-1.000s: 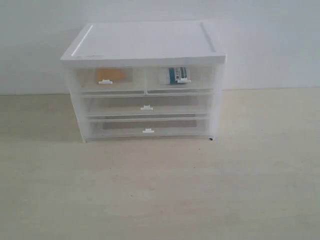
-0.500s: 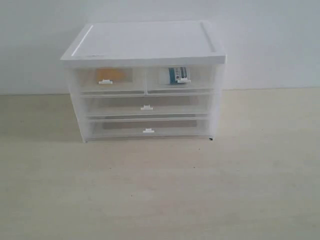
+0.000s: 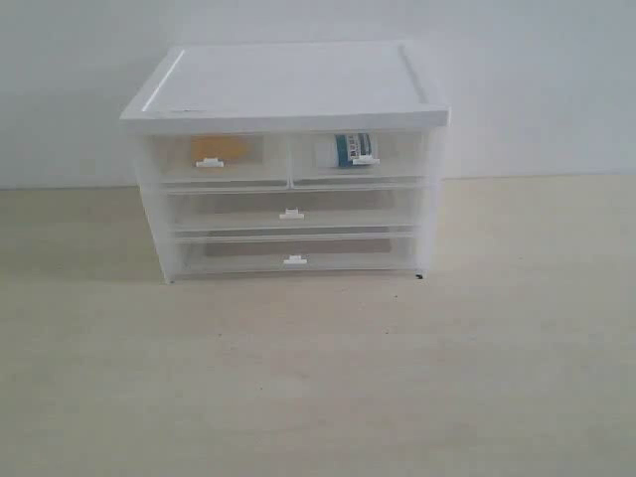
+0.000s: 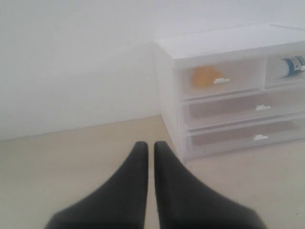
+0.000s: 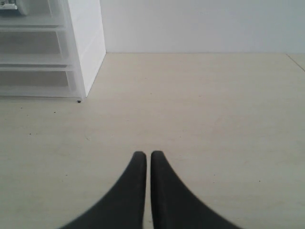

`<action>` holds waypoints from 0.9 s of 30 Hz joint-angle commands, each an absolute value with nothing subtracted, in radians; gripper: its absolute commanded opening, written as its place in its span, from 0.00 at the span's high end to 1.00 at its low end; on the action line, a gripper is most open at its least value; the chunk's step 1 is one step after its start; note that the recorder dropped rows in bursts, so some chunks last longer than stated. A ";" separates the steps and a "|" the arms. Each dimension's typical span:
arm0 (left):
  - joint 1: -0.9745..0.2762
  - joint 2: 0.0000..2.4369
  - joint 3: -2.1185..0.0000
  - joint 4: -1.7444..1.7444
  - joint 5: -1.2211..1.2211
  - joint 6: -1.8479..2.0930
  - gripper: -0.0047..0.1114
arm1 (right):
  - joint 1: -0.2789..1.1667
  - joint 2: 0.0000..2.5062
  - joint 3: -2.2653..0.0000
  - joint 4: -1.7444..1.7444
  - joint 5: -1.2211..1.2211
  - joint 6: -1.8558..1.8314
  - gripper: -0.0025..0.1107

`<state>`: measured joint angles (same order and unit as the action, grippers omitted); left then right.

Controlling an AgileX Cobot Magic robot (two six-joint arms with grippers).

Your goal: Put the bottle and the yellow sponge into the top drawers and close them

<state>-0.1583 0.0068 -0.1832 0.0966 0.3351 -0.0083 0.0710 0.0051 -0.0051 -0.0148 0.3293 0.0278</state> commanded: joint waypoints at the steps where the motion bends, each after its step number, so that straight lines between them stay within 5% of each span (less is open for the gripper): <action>1: -0.117 0.000 -0.132 0.062 0.320 -0.006 0.92 | 0.069 0.000 0.000 -0.013 0.322 0.023 0.97; 27: 0.030 0.000 0.000 -0.026 0.287 -0.006 0.92 | 0.069 0.000 0.000 -0.013 0.322 0.023 0.97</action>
<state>0.0269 0.0031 -0.0025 -0.0237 0.2842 -0.0059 0.0710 0.0051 -0.0051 -0.0148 0.3293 0.0278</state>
